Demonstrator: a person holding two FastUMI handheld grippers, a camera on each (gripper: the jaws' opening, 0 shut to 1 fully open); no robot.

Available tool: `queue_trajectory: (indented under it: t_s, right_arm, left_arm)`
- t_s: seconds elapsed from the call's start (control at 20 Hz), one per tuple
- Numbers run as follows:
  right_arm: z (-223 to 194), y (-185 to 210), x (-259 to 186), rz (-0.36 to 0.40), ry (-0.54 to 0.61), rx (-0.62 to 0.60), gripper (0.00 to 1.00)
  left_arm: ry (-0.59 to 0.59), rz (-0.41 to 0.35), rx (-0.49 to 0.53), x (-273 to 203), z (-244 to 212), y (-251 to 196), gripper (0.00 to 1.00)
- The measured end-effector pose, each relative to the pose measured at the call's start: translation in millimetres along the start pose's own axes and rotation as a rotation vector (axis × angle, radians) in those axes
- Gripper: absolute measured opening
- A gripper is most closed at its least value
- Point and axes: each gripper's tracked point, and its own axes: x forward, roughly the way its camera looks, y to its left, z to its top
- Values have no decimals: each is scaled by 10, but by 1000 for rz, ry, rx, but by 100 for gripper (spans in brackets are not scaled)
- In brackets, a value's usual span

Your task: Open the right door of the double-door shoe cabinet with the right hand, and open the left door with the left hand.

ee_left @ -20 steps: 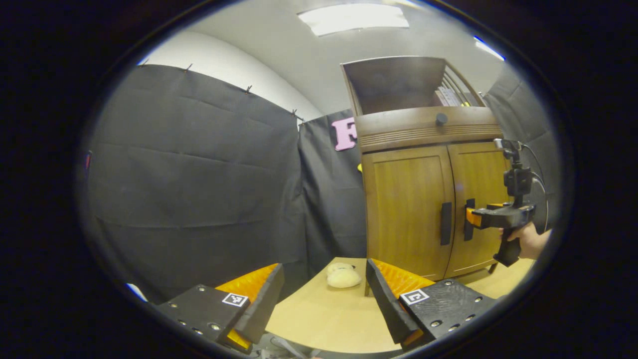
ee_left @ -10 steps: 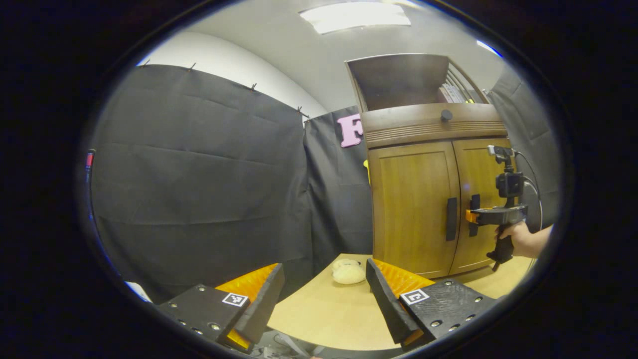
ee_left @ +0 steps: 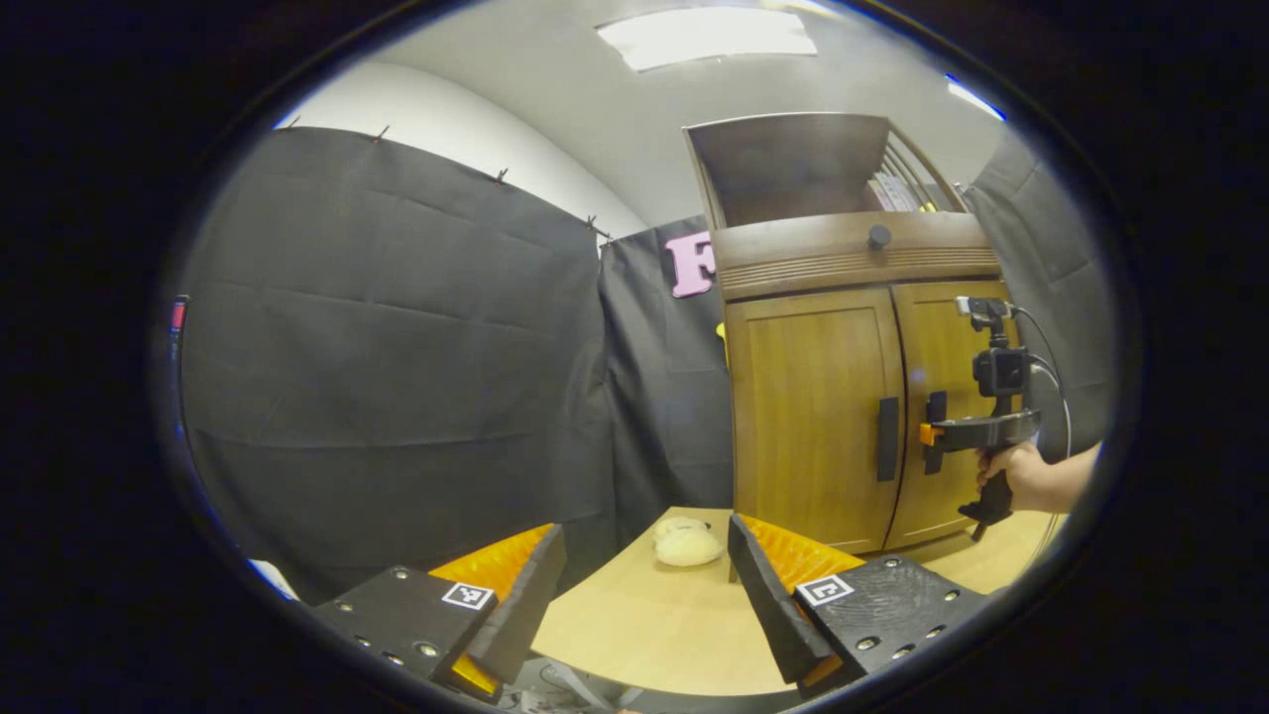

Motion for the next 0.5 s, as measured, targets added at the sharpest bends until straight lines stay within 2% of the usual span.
queue_trajectory:
  t_s: [0.15,0.2,0.5]
  right_arm:
    - [-9,8,-108,12,0,14,22]
    - [-11,11,-144,15,-1,13,22]
    - [-22,-29,-395,19,-7,2,23]
  left_arm:
    - [-1,-12,2,0,5,-10,94]
    - [-3,-15,1,-1,6,-15,100]
    - [-15,-41,-5,3,17,-37,100]
